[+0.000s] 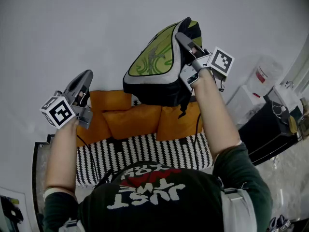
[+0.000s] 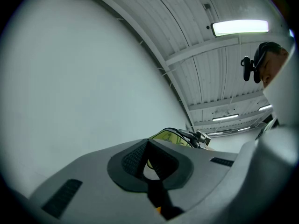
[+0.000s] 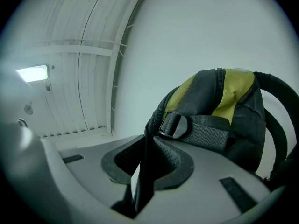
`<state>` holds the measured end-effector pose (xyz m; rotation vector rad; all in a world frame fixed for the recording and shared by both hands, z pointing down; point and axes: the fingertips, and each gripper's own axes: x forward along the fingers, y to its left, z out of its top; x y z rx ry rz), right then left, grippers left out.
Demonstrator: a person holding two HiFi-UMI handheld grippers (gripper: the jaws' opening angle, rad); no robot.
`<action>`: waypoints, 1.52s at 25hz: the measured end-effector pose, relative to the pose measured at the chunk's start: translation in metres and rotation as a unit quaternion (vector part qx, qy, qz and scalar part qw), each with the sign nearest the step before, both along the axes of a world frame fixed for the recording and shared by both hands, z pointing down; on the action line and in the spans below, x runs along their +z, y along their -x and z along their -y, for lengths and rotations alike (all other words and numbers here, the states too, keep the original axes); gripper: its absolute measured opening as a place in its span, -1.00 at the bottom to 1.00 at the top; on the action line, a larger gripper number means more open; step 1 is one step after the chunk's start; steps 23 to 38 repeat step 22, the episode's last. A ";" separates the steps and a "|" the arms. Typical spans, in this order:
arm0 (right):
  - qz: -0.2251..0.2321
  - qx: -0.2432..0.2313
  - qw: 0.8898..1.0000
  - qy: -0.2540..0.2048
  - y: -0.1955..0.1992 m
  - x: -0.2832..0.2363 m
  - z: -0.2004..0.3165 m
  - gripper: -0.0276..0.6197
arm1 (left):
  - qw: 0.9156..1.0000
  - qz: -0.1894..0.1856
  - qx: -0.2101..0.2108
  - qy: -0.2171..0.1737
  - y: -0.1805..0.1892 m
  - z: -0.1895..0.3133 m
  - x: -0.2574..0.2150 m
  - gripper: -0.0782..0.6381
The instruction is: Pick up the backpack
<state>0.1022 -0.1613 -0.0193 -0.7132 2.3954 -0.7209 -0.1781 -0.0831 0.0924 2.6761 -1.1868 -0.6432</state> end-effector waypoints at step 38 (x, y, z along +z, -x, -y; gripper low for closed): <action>-0.004 0.002 1.000 -0.002 -0.001 0.001 0.005 -0.67 | 1.000 0.000 0.012 -0.009 -0.003 0.012 0.003 -0.77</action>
